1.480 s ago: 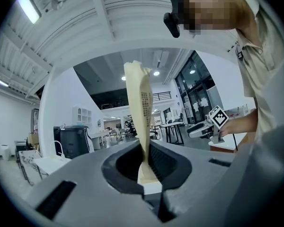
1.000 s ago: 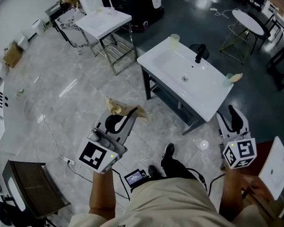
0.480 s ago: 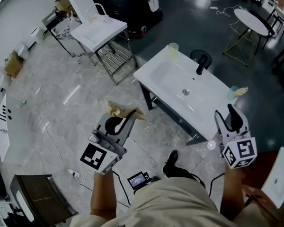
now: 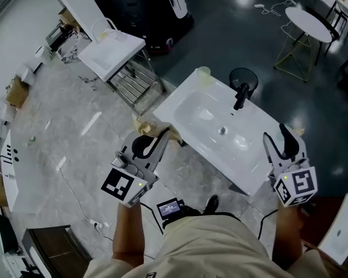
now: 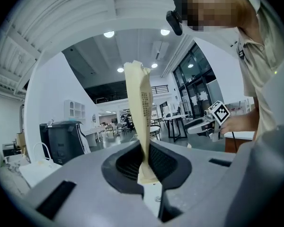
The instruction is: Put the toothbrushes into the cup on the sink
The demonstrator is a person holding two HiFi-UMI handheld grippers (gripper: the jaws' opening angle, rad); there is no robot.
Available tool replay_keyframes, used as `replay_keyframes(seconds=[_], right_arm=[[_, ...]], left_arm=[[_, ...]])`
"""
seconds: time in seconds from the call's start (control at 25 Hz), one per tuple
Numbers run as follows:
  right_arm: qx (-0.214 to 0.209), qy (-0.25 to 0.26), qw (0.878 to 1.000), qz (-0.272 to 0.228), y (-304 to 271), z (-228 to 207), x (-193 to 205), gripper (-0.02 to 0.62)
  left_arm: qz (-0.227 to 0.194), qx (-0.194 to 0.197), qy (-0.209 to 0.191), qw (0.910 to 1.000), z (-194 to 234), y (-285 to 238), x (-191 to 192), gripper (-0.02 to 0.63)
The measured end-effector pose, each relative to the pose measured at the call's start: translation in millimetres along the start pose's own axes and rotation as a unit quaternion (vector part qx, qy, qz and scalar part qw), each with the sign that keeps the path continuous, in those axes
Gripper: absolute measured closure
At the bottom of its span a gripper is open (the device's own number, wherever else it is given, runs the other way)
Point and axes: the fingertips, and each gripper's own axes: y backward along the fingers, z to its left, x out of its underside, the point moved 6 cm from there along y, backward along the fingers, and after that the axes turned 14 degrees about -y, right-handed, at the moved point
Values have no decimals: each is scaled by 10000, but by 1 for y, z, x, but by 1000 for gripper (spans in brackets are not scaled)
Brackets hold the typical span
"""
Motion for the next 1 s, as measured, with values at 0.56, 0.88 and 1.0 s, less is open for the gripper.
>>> replay_keyframes(seconds=[0.56, 0.88, 1.0], right_arm=[[830, -381, 9958, 78, -44, -85, 13, 376], [1259, -441, 9900, 466, -123, -115, 3, 376], [1300, -492, 9884, 607, -155, -122, 12, 376]], left_arm=[[98, 350, -3, 9993, 78, -195, 74, 575], [20, 470, 143, 9988, 142, -310, 141, 575], [39, 510, 177, 9985, 151, -345, 173, 575]])
